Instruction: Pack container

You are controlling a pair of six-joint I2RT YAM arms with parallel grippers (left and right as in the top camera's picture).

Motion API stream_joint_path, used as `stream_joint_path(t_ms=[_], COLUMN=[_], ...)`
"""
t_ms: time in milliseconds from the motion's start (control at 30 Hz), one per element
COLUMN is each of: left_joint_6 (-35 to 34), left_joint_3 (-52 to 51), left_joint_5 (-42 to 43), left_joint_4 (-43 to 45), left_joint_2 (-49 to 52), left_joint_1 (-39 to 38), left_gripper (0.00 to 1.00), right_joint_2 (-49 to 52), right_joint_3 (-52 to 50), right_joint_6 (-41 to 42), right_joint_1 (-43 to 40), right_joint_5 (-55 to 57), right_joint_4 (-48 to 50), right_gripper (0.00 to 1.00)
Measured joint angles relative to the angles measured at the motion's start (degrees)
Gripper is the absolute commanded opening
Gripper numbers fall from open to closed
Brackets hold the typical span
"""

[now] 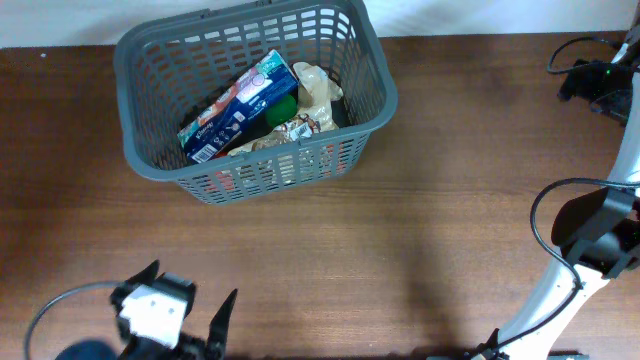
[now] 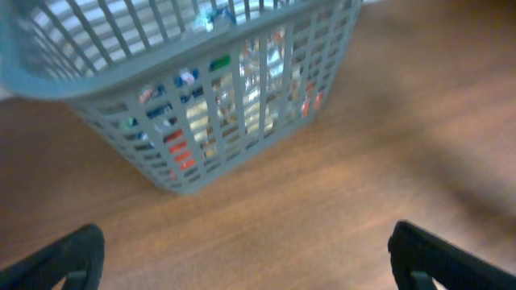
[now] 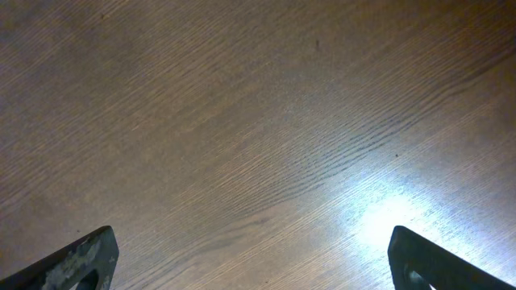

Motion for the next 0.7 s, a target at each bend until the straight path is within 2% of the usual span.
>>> stream_joint_path(t_ms=[100,400,700], left_joint_6=[1.77,3.26,3.28], left_joint_3=[-7.30,-20.39,-26.29], left_joint_5=[0.00,0.15,0.13], left_joint_4=[6.91,29.70,32.28], left_joint_2=[0.04,-4.11,-16.81], left_joint_1=[0.02,0.02,0.94], left_gripper=[0.99,0.99,0.99], right_joint_2=[0.00,0.00,0.00], right_joint_3=[0.00,0.00,0.00], right_joint_6=[0.00,0.02,0.02], right_joint_1=[0.00,0.00,0.00], right_joint_5=[-0.02,-0.02,-0.02], right_joint_4=[0.00,0.00,0.00], right_gripper=[0.99,0.99,0.99])
